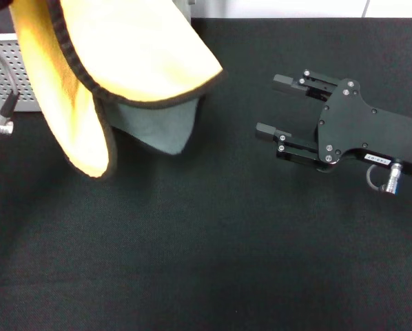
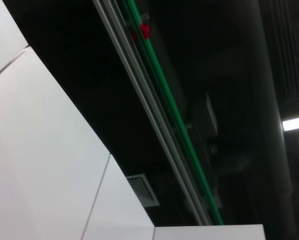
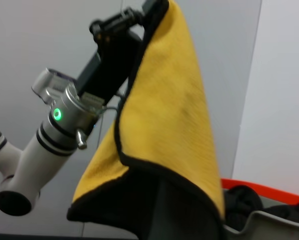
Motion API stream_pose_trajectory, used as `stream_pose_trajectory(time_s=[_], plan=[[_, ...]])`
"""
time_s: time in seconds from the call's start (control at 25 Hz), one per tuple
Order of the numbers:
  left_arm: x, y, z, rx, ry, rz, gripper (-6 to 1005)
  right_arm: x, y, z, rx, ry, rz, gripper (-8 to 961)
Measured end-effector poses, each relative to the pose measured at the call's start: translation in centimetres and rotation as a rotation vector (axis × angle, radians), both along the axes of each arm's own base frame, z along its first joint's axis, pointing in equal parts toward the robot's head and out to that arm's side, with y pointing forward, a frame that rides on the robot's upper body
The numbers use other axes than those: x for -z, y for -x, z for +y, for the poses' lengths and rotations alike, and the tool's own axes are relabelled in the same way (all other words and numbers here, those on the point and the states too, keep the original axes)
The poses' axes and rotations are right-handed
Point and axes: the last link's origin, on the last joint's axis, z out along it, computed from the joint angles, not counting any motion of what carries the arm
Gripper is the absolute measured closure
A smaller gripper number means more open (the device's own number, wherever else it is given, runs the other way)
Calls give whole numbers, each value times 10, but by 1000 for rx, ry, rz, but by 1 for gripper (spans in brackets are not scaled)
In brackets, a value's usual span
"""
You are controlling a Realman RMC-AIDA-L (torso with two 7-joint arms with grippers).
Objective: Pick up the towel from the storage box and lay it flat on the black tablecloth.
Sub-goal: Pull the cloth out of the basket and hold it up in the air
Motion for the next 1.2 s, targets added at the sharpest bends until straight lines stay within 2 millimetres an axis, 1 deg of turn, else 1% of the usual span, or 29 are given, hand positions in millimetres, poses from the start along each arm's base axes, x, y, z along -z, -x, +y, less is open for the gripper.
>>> stream_pose_trajectory(time_s=[0.12, 0.32, 0.56, 0.84, 1.2], plan=[[-1, -3, 2, 21, 48, -22, 969, 2, -5, 1, 18, -12, -2, 338], [-3, -11, 3, 78, 131, -59, 968, 5, -6, 3, 31, -8, 4, 339], [-5, -23, 3, 144, 167, -86, 967, 13, 0, 6, 17, -5, -10, 340], [-6, -36, 10, 203, 220, -109, 967, 22, 3, 12, 30, -5, -39, 342], [-4, -50, 16, 254, 259, -123, 966, 30, 11, 9, -1, 16, -52, 343]])
